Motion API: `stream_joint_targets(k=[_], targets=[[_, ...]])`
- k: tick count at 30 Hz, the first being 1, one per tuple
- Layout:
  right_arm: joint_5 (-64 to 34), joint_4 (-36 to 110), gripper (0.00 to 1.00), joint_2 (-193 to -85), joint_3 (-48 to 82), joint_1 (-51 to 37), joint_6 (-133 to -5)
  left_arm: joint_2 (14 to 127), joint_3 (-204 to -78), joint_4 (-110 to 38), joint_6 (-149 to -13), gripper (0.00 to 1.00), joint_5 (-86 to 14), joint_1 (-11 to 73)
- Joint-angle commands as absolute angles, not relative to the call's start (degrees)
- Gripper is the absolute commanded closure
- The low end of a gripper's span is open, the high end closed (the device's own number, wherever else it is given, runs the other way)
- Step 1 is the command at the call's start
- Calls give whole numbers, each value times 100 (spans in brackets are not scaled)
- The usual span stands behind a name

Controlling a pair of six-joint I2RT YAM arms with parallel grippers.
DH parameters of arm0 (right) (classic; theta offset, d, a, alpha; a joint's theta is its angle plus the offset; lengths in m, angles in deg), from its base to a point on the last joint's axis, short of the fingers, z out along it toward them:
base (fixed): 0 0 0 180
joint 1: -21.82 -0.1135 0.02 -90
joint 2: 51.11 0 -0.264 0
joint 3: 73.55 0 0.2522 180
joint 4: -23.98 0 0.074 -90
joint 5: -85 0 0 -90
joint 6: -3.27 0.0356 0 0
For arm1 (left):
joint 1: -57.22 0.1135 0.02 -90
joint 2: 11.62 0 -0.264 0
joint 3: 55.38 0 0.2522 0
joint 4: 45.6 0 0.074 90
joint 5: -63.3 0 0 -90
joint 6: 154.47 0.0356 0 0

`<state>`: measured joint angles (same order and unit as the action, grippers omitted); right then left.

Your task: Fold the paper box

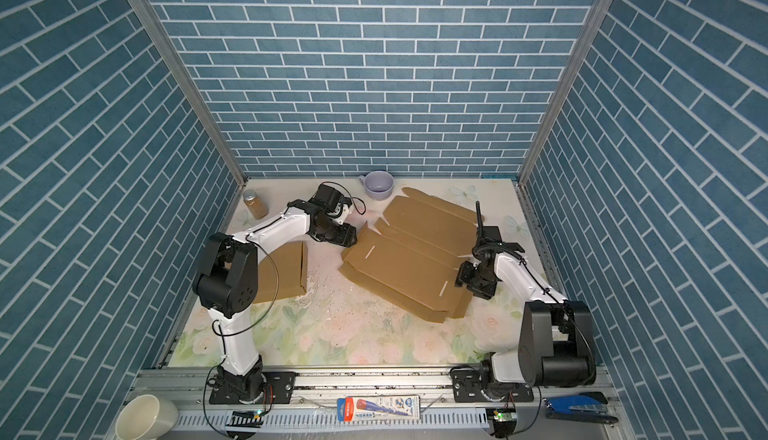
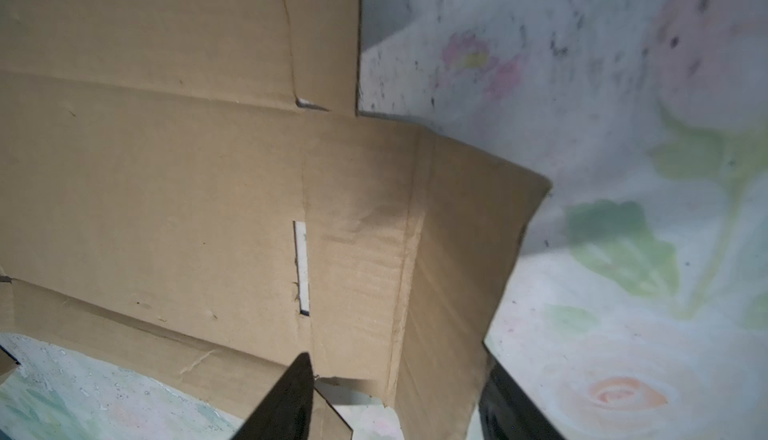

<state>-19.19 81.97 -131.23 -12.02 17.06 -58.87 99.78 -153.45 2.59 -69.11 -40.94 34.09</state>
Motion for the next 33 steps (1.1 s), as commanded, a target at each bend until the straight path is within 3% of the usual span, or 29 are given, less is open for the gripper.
stream_joint_targets(k=[1, 6, 11, 22, 26, 33], targets=[[-2227, 7997, 38, -13266, -1402, 1726, -5721, 10083, -15374, 280, -6888, 35, -4168, 3376], [-2299, 7788, 44, -13414, -1519, 1731, -5667, 10190, -15447, 211, -6900, 47, -4266, 3376], [-2521, 7659, 58, -13475, -1693, 1717, -5589, 10492, -15768, 324, -6879, 58, -4302, 3350], [-2381, 7514, 85, -13604, -1840, 1725, -5447, 10552, -16031, 593, -6678, 92, -4437, 3187], [-2285, 7339, 92, -13332, -2093, 1716, -5088, 10222, -16076, 518, -6548, 100, -4507, 3061], [-2098, 7146, 100, -12776, -2501, 1720, -4543, 9626, -16291, 463, -6516, 100, -4745, 2885]])
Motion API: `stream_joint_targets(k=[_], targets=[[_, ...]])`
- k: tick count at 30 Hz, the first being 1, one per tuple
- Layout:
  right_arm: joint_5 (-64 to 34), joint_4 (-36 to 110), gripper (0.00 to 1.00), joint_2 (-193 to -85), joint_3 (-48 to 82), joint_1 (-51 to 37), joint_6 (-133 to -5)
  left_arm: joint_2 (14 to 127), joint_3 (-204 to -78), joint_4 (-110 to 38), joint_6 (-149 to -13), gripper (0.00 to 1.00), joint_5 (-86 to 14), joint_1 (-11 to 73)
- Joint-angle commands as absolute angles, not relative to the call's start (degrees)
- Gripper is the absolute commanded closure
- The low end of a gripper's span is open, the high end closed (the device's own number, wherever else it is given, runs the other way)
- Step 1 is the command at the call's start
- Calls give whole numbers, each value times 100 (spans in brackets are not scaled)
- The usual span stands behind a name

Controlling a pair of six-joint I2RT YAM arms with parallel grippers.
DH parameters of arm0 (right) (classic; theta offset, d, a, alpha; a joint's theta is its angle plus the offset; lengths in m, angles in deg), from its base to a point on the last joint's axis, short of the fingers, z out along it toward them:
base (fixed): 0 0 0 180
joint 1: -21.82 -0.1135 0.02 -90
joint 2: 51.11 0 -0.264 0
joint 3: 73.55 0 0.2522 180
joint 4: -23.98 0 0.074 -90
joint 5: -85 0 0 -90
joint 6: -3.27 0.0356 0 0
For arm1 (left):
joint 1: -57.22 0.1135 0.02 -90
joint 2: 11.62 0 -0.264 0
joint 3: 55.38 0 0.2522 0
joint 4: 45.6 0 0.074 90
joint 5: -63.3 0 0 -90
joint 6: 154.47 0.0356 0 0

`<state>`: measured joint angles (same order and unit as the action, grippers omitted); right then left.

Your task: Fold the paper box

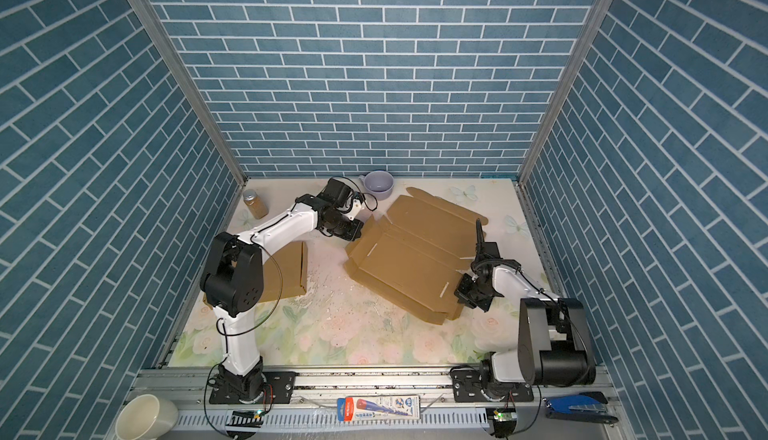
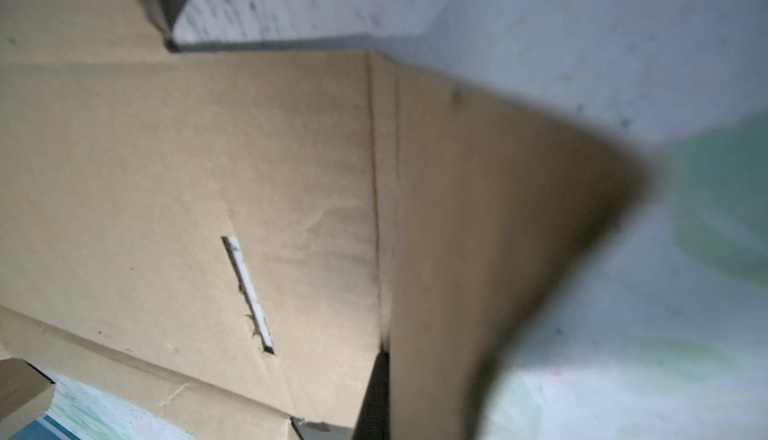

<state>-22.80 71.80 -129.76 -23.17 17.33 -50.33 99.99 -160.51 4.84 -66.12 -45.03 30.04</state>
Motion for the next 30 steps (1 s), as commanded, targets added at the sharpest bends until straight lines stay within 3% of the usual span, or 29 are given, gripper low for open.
stream_joint_targets(k=[1, 7, 12, 16, 24, 27, 30], targets=[[-2049, 7114, 100, -12698, -2552, 1720, -4479, 9519, -16291, 439, -6517, 100, -4766, 2853], [-2083, 6656, 100, -12167, -2785, 1721, -4151, 8787, -16048, 434, -6584, 100, -4773, 2721], [-2035, 7211, 100, -12209, -1880, 1708, -5117, 7882, -15041, 409, -6869, 100, -4247, 2742], [-2232, 7698, 100, -12938, -842, 1637, -6025, 6995, -13776, 88, -7422, 100, -4164, 2743], [-1211, 8654, 98, -14952, 1846, 978, -6646, 5570, -11503, -1352, -9483, 94, -4384, 2302], [-1065, 8783, 84, -15572, 2769, 913, -6597, 5686, -11240, -1809, -9876, 90, -4427, 1810], [-718, 9130, 63, -16076, 3468, 905, -6660, 5972, -11414, -1812, -9943, 76, -4453, 1343]])
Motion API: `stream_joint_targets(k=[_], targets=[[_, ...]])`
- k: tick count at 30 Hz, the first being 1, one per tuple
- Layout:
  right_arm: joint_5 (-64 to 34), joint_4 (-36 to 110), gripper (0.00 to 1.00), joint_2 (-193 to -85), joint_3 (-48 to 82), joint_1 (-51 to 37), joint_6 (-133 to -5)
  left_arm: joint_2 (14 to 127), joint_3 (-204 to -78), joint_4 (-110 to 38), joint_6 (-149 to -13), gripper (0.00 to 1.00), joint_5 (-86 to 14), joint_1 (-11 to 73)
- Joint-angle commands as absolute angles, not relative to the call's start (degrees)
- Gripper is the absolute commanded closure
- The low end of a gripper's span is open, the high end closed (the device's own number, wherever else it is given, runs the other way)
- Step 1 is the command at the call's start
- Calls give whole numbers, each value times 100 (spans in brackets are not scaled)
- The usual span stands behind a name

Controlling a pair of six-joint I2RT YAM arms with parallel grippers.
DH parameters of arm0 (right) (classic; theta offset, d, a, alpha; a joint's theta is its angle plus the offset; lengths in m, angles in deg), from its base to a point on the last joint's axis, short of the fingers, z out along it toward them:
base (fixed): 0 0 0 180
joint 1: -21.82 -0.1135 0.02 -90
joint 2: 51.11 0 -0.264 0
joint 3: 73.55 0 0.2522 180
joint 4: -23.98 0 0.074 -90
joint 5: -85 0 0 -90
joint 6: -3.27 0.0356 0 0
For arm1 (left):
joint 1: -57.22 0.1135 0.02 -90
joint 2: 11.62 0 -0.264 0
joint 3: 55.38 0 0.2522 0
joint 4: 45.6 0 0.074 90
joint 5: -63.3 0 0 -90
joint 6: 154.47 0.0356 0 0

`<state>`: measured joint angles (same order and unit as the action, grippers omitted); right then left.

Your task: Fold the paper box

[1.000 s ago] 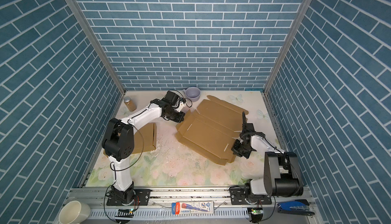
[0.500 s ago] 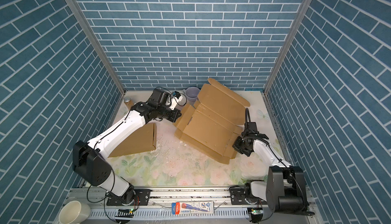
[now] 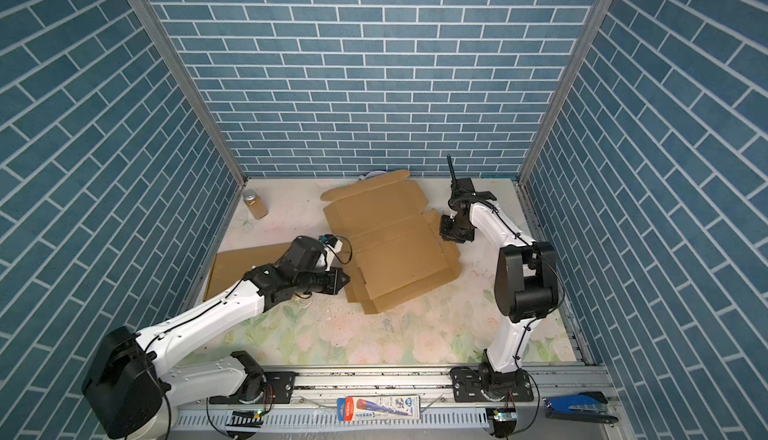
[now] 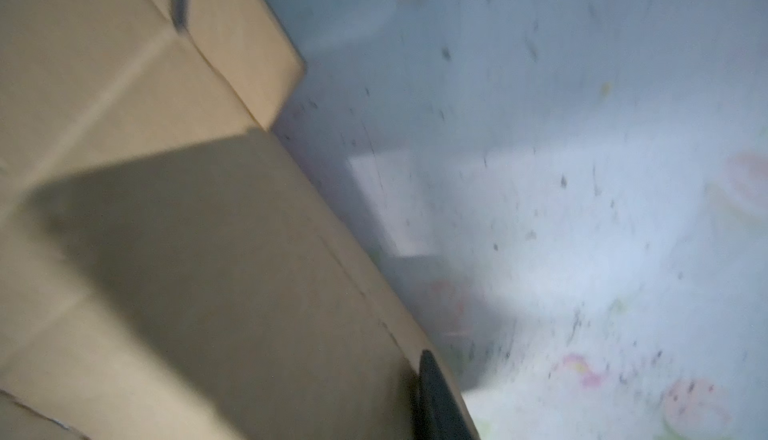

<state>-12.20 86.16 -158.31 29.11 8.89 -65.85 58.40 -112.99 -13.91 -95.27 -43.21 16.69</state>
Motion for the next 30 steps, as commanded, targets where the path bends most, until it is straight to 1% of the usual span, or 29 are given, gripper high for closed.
stream_joint_targets(k=[1, 4, 6, 9, 11, 14, 16, 21, 26, 30], targets=[[-580, 9220, 57, -16122, 3570, 905, -6688, 6035, -11490, -1709, -9925, 69, -4505, 1266], [-269, 9283, 46, -15911, 3405, 907, -6706, 5950, -11601, -1320, -9731, 54, -4509, 1240], [-135, 9352, 43, -15641, 3133, 913, -6648, 5848, -11710, -1027, -9498, 48, -4505, 1266], [31, 9327, 39, -14977, 2423, 932, -6427, 5860, -12126, -455, -8981, 44, -4577, 1376], [-136, 9305, 36, -14479, 1889, 951, -6198, 5998, -12482, -190, -8623, 43, -4653, 1592], [-793, 9049, 31, -13674, 881, 938, -5646, 6435, -12963, -320, -8258, 43, -4823, 2017], [-1266, 8715, 30, -13153, 39, 877, -5102, 6957, -13301, -557, -8083, 44, -4840, 2228], [-1856, 7517, 30, -12145, -1576, 609, -3643, 8238, -14039, -1040, -7930, 46, -4606, 2312], [-2288, 6009, 30, -12131, -2540, 294, -2494, 9010, -14197, -1458, -8056, 47, -4651, 2325], [-2266, 5322, 30, -12227, -2968, 170, -1979, 9208, -13909, -1732, -8202, 47, -4672, 2321]])
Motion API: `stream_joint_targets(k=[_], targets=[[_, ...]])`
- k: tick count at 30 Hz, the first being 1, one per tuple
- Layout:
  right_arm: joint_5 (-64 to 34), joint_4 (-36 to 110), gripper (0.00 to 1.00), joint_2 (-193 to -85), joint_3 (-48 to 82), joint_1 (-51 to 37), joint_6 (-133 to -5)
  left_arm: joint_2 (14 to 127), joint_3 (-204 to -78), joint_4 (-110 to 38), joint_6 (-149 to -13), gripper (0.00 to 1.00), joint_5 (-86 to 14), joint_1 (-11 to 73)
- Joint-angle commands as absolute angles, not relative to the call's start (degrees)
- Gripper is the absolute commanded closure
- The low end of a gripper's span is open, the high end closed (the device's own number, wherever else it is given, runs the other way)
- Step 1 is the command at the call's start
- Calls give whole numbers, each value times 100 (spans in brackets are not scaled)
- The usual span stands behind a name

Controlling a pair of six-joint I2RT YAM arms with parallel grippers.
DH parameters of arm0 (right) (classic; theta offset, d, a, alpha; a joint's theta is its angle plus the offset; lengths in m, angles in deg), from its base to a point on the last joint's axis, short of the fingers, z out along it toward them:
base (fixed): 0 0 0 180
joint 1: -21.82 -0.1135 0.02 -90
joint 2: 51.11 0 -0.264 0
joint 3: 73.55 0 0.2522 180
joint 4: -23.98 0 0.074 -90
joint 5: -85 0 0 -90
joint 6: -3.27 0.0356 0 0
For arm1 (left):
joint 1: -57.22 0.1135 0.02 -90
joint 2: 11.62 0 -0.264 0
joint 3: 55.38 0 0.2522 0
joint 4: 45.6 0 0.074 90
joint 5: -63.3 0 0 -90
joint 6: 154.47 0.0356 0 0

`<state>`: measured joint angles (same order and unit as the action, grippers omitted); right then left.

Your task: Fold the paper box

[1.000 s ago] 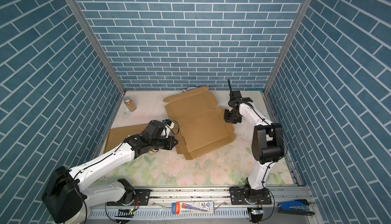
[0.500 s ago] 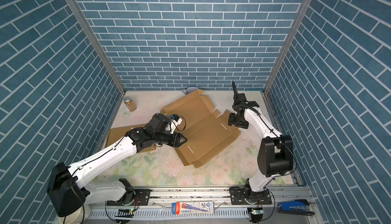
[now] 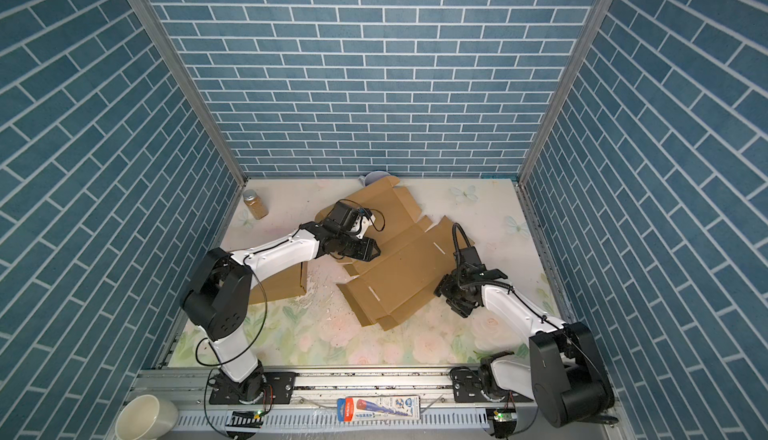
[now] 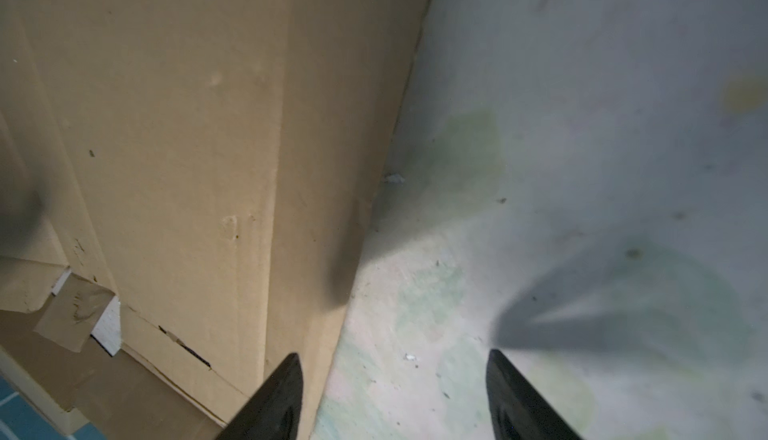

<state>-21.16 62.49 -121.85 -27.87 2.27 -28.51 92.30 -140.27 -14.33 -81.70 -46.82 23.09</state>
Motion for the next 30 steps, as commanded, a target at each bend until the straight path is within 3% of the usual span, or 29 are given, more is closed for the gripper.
stream_joint_targets(k=[1, 12, 18, 24, 30], targets=[[-2279, 5141, 31, -12245, -3043, 160, -1888, 9201, -13789, -1808, -8231, 48, -4648, 2323], [-1864, 3121, 53, -12853, -3396, -127, -1257, 9105, -12908, -2344, -8542, 49, -4750, 2321], [-1900, 2964, 80, -13162, -3279, -156, -1550, 8854, -12848, -2268, -8576, 49, -4779, 2321], [-2060, 4910, 98, -13215, -2392, 48, -3168, 8121, -13457, -1386, -8079, 47, -4648, 2329], [-2015, 7624, 100, -13349, -1089, 594, -5623, 7521, -14038, -775, -7636, 45, -4621, 2516]])
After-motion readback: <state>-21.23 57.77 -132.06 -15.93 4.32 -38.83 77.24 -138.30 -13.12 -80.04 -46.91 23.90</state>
